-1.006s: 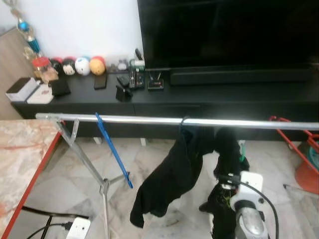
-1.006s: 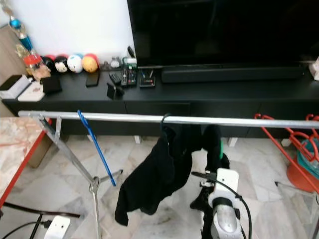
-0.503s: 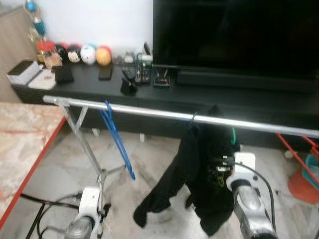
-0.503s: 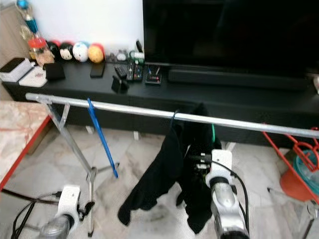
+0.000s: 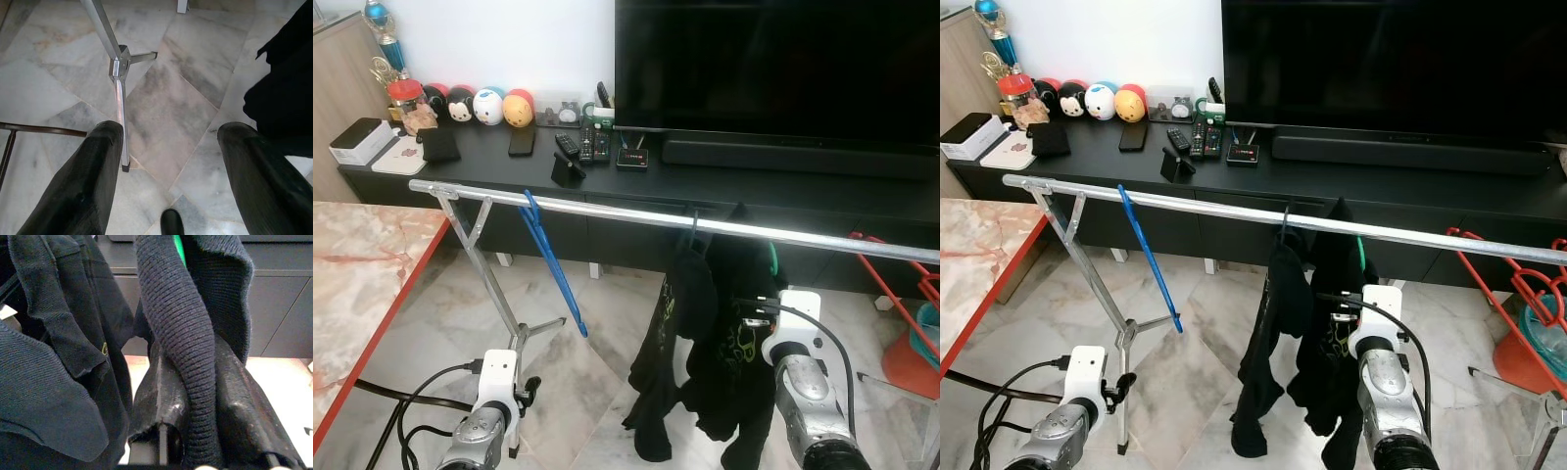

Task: Hang hanger

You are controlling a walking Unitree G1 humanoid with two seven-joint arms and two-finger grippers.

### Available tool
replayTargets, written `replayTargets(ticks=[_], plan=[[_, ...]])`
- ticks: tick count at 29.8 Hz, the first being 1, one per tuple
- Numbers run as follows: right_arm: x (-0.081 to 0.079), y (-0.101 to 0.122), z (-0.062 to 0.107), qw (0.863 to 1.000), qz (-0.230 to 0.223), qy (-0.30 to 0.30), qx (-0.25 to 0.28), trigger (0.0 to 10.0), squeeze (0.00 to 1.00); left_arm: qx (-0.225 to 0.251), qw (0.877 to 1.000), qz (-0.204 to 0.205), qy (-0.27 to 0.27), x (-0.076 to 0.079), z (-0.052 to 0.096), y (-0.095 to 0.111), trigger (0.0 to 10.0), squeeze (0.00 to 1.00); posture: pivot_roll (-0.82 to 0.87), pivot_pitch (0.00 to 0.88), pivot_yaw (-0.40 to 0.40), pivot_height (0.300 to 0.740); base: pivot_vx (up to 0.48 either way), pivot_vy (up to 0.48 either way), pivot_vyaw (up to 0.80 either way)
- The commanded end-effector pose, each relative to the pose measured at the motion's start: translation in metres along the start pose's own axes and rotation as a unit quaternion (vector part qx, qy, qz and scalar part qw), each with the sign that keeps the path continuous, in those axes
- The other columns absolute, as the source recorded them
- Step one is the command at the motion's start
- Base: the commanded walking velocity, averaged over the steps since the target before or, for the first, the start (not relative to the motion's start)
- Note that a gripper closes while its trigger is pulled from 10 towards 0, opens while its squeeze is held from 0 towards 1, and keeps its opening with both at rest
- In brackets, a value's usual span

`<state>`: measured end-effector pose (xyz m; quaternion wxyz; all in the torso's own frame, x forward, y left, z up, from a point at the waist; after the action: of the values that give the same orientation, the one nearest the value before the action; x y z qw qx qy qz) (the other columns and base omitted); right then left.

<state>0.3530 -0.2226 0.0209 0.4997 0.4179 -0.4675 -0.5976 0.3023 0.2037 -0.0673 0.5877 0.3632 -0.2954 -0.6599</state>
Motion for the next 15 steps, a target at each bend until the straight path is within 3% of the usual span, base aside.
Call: replayTargets(ticks=[1,6,15], plan=[[0.009,0.037,-0.009,0.998,-0.010,-0.011,0.063,10.0,0.00,-0.006,1.000,0.007,0.007,-0.005,0.003,-0.007,10.0,0.00,-0.03,0.000,-0.002,0.740,0.000,0.000,0.00],[0.011,0.040,-0.010,0.998,-0.010,-0.015,0.067,10.0,0.00,-0.008,1.000,0.009,0.008,-0.004,0.003,-0.008,10.0,0.00,-0.03,0.000,-0.003,0.740,0.000,0.000,0.00],[-0.001,0.041,-0.010,0.997,-0.016,-0.002,0.069,10.0,0.00,-0.008,1.000,0.019,0.019,-0.009,0.007,-0.015,10.0,0.00,0.01,0.000,-0.031,0.740,-0.272,0.000,0.00]])
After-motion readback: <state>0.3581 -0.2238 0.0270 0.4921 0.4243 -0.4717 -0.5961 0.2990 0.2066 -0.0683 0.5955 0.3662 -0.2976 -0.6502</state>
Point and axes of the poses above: a point about 5 cm out from each wrist's last joint towards the gripper, its own z axis pointing back from the gripper into the wrist, its own y axis along the axis of the wrist's last joint, x = y × z, the point moved 6 cm from there along -z, pointing out of the wrist towards the gripper, and after that the axes turned 5 degrees about -z, right-handed, at the moved point
